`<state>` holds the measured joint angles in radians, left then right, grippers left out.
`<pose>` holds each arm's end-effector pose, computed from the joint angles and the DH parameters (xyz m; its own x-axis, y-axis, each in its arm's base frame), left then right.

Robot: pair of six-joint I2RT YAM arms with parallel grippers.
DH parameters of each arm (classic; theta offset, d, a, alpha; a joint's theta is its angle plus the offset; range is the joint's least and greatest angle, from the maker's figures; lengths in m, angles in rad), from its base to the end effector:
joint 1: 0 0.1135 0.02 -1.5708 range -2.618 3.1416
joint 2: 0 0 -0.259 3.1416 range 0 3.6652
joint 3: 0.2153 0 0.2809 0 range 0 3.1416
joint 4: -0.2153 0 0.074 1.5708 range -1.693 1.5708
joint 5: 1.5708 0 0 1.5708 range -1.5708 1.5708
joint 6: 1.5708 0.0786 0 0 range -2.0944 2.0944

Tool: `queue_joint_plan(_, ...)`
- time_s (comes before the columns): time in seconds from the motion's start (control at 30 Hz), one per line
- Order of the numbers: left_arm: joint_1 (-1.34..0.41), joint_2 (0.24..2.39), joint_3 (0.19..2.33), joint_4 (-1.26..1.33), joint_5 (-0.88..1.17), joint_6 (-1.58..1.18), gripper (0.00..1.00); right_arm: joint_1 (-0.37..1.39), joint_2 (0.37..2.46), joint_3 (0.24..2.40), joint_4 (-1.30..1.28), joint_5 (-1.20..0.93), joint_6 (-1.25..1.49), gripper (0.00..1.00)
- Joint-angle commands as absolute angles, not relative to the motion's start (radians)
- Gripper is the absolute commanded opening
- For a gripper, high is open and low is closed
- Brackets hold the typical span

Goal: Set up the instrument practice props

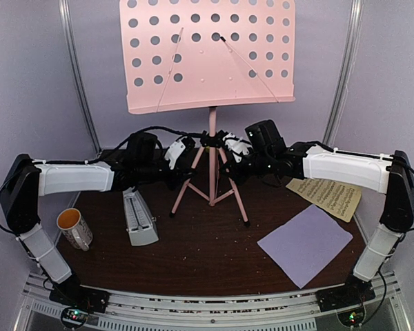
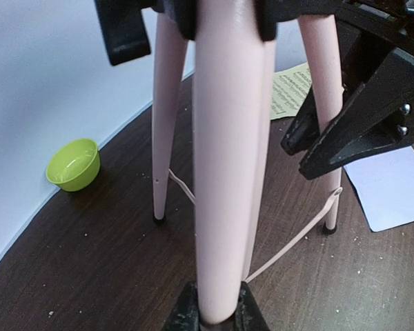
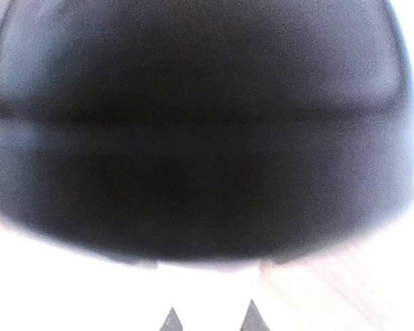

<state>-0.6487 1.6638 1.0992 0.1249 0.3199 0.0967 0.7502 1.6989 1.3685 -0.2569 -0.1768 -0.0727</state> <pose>0.3377 -0.2870 0.2120 -0.2603 0.3124 -0.9136 0.8293 0.5570 -0.0459 0.3257 0.3225 0.2542 -0.3478 -0.4218 -0.8373 -0.8056 0.5913 0.0367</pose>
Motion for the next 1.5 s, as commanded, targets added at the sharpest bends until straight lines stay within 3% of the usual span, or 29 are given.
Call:
queue_joint_plan(0.0,-0.517,1.669,1.048,-0.06,0.158,0.012,0.0,0.664,1.615,1.328,-0.405,0.001,0.035,0.0)
queue_joint_plan(0.7,-0.557,1.703,1.109,-0.076,0.109,0.061,0.0,0.746,1.59,1.261,-0.345,0.016,0.092,0.07)
queue_joint_plan(1.1,-0.564,1.68,1.131,-0.117,0.136,0.125,0.18,0.753,1.573,1.276,-0.36,0.011,0.083,0.16)
queue_joint_plan(1.47,-0.564,1.714,1.185,-0.132,0.11,0.14,0.15,0.778,1.606,1.301,-0.348,0.003,0.081,0.18)
